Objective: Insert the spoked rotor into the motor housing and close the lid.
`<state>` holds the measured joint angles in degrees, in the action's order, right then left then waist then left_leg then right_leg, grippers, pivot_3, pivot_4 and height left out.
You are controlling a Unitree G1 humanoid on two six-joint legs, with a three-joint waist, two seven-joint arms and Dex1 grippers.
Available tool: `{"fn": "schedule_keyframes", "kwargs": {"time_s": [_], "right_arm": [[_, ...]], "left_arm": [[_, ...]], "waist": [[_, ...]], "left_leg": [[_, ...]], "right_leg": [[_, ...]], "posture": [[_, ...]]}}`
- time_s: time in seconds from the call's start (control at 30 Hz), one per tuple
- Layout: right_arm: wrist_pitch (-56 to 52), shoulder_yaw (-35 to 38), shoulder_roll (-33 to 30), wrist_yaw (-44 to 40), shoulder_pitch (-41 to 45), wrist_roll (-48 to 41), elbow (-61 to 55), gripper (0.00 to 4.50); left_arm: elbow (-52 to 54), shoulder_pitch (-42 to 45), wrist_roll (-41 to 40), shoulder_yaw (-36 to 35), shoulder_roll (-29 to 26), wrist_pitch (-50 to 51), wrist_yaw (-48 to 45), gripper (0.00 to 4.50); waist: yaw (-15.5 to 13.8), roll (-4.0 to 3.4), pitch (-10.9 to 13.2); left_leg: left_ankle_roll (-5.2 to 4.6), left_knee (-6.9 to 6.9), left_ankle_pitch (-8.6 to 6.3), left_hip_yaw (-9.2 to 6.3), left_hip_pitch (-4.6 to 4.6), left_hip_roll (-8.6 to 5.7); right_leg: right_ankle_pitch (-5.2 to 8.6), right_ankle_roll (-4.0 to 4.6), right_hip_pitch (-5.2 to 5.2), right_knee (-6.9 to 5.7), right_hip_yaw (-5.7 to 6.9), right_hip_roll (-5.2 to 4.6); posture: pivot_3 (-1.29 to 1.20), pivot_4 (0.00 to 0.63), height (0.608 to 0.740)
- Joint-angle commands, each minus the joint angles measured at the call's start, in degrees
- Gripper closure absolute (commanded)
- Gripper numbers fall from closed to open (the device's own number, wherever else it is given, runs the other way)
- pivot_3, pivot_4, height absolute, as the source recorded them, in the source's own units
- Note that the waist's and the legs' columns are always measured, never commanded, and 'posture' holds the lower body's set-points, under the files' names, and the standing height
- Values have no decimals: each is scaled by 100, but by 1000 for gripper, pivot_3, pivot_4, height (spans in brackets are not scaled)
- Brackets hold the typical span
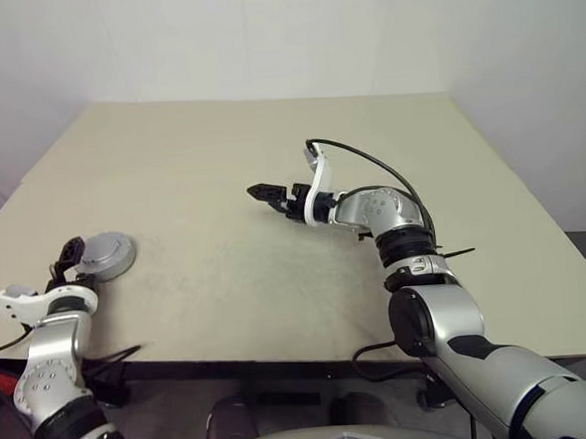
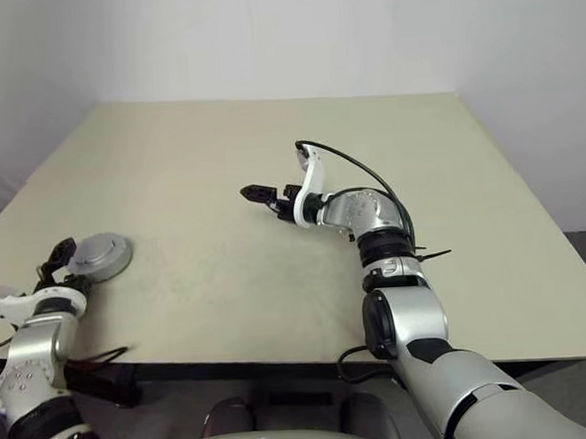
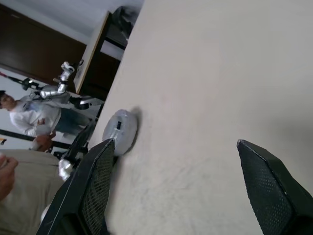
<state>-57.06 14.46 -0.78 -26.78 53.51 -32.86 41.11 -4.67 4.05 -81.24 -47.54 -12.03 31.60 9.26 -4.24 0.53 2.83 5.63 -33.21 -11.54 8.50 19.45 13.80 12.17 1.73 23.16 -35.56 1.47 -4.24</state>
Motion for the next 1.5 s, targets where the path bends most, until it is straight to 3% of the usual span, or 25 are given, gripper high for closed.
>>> {"fn": "schedule_keyframes", "kwargs": {"time_s": [0.03, 0.2, 0.33, 0.63, 0.9, 1.0, 1.23, 1.37, 1.5], "right_arm": [[68, -45, -75, -148, 231, 25, 35, 0], [109, -80, -217, -326, 351, 96, 232, 0], [142, -279, -375, -567, 306, 224, 135, 0], [2161, -1901, -962, -2115, -961, 1300, -1278, 0], [2799, -2232, -1883, -3739, -1163, 1412, -1233, 0], [3133, -2287, -2122, -4155, -1238, 1495, -1252, 0], [4219, -2224, -2293, -4252, -1346, 1884, -905, 0], [4697, -2031, -2213, -4250, -1393, 1850, -643, 0], [4509, -2070, -2287, -4698, -1491, 1730, -737, 0]], "left_arm": [[57, -625, -273, 108, 34, 577, 298, 26], [-9, -1257, -531, 287, -577, 1398, -101, 26], [219, -1433, -756, 904, -975, 2245, -370, 26], [1255, -308, 20, 2498, -1294, 2594, -1007, 26], [1394, 404, 1654, 3569, -1891, 2250, -2286, 26], [1441, 456, 2615, 3969, -2037, 1573, -2821, 26], [1197, 755, 4357, 4550, -1936, 314, -3279, 26], [1052, 938, 4835, 4575, -1782, -28, -3357, 26], [971, 1085, 5015, 4553, -1635, -114, -3540, 26]], "waist": [[18, -16, -6], [35, -53, -21], [12, -64, -25], [-366, -63, -29], [-168, -42, -26], [-117, -42, -26], [-120, -42, -26], [-118, -42, -26], [-121, -42, -26]], "left_leg": [[-1, 0, -1, 1, 0, -1], [-8, 5, -5, 8, -23, 0], [-12, 5, -7, 9, -34, -3], [-16, -12, -2, 6, -35, -7], [0, -2, 9, 0, -28, 8], [-4, -2, 8, 1, -19, 6], [-14, -13, 4, 2, -9, 6], [-16, -18, 6, 2, -9, 5], [-23, -18, 3, 2, -7, 5]], "right_leg": [[0, 0, -1, 2, 0, 0], [4, -4, -12, 1, -7, 1], [6, -6, -23, 2, -9, 0], [14, -22, -60, 1, 11, -28], [13, -17, -46, -14, 7, -4], [16, -12, -40, -10, 8, -6], [17, -6, -35, -14, 10, -10], [15, -4, -36, -19, 9, -11], [16, -3, -34, -18, 10, -11]], "posture": [[0, 0, 740], [0, 0, 740], [0, 0, 740], [0, 0, 740], [0, 0, 740], [0, 0, 740], [0, 0, 740], [0, 0, 740], [0, 0, 740]]}}
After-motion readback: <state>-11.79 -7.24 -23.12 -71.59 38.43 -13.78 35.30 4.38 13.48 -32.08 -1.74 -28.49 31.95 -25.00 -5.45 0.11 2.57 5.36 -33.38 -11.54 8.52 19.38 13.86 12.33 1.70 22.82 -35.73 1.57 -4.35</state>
